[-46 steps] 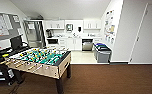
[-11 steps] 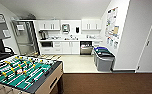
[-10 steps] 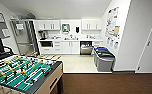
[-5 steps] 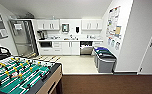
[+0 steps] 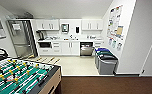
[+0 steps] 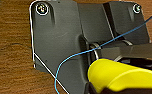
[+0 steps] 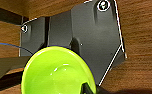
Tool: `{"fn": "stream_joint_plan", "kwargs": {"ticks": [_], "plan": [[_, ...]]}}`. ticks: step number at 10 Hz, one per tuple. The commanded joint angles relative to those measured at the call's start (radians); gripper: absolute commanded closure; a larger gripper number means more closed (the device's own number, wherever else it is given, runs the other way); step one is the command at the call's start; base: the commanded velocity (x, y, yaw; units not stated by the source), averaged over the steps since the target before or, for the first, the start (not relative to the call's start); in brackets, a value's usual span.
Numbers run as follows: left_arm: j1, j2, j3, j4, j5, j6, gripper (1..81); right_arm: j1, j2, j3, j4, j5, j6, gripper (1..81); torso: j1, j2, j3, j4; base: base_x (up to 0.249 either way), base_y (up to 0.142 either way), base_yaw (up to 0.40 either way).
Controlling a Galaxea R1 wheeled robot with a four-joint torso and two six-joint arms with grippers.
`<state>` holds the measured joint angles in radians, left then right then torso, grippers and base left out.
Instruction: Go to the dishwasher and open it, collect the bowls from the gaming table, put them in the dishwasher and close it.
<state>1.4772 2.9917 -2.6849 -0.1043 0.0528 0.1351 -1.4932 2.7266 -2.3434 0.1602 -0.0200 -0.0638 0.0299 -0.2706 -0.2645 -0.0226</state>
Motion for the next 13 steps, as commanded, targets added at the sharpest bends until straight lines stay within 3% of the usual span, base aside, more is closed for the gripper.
{"fn": "stream_joint_plan", "kwargs": {"ticks": [1,13], "plan": [[-0.05,-0.003,0.002,0.006,0.061,0.009,81.1,0.052,-0.022,0.007,-0.005,-0.058,-0.005,81.1,0.0,0.0,0.0,0.0,0.17,0.0,0.0],[-0.05,-0.005,0.002,0.006,0.062,0.009,81.1,0.049,-0.017,-0.006,-0.013,-0.058,-0.005,81.1,0.0,0.0,0.0,0.0,0.17,-0.065,0.0]]}}
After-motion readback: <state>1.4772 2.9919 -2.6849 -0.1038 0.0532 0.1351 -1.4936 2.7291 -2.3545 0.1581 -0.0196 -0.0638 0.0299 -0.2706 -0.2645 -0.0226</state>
